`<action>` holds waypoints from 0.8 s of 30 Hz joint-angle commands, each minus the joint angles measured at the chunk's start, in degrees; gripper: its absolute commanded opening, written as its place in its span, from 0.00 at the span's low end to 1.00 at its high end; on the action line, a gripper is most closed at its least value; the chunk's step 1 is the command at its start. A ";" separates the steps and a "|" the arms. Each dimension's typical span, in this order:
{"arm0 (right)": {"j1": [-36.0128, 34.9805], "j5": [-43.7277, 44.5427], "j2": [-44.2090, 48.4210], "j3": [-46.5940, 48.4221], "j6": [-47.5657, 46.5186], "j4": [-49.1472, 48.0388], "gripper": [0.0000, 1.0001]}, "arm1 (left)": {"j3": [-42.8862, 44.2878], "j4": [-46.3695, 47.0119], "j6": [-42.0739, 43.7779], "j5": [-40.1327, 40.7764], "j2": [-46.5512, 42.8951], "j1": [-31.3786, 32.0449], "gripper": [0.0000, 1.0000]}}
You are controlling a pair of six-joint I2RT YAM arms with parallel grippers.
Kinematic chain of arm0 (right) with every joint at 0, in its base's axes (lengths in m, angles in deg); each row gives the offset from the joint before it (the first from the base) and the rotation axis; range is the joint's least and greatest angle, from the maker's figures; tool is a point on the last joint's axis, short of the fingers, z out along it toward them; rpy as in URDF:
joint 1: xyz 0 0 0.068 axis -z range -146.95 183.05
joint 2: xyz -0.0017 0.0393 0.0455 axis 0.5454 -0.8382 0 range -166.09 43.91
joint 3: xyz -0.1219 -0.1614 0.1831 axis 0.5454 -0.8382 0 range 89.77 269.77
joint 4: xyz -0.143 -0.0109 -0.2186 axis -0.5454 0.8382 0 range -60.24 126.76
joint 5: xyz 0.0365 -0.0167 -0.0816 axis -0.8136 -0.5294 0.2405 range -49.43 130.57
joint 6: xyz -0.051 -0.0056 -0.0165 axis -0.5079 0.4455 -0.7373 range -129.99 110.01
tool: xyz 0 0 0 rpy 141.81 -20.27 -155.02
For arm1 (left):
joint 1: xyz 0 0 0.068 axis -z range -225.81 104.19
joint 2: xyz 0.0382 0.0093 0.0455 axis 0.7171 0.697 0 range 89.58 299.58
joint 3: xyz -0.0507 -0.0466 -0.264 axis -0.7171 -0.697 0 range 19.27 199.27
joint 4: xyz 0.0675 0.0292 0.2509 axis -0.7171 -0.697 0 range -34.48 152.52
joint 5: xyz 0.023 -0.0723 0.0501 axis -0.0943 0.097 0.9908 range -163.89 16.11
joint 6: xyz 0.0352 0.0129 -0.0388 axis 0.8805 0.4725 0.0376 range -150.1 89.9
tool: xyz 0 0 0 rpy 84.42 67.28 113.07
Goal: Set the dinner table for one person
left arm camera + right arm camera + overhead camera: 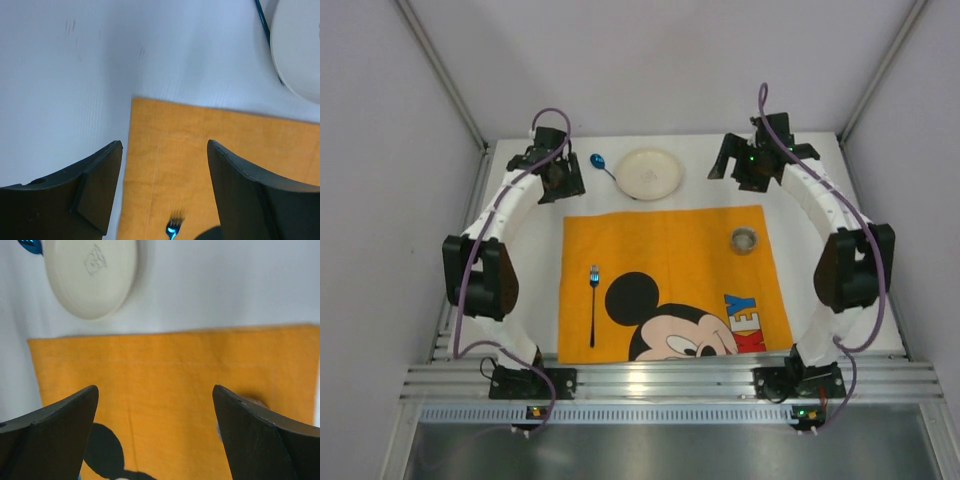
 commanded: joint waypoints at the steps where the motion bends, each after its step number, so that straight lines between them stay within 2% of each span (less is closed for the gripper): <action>1: -2.77 -7.68 -11.92 12.37 3.50 -6.95 0.96 | -8.43 -1.85 -3.13 -2.29 -10.39 0.24 0.74; 4: -4.87 -10.31 -23.43 23.09 5.00 -8.09 0.88 | -18.79 -1.85 -5.41 -3.43 -17.95 0.32 0.74; 6: -5.49 -11.90 -31.75 31.59 6.13 -7.92 0.83 | -21.89 -2.20 -6.73 -4.05 -21.47 0.32 0.74; 9: -6.02 -12.35 -40.03 39.26 9.03 -7.83 0.79 | -25.15 -4.04 -7.79 -4.05 -26.31 0.32 0.74; 15: -7.78 -9.81 -47.00 44.91 11.50 -8.97 0.77 | -25.51 -8.79 -7.97 -1.50 -31.50 0.32 0.74; 20: -10.41 -6.29 -48.77 44.92 11.68 -9.33 0.73 | -25.16 -10.82 -7.88 -0.18 -33.52 0.32 0.74; 23: -11.47 -4.88 -50.26 45.01 13.17 -10.12 0.57 | -24.98 -11.78 -7.79 -0.09 -34.40 0.24 0.74; 24: -11.73 -4.36 -51.05 45.18 14.22 -10.29 0.45 | -24.98 -12.05 -7.70 -0.09 -34.75 0.32 0.74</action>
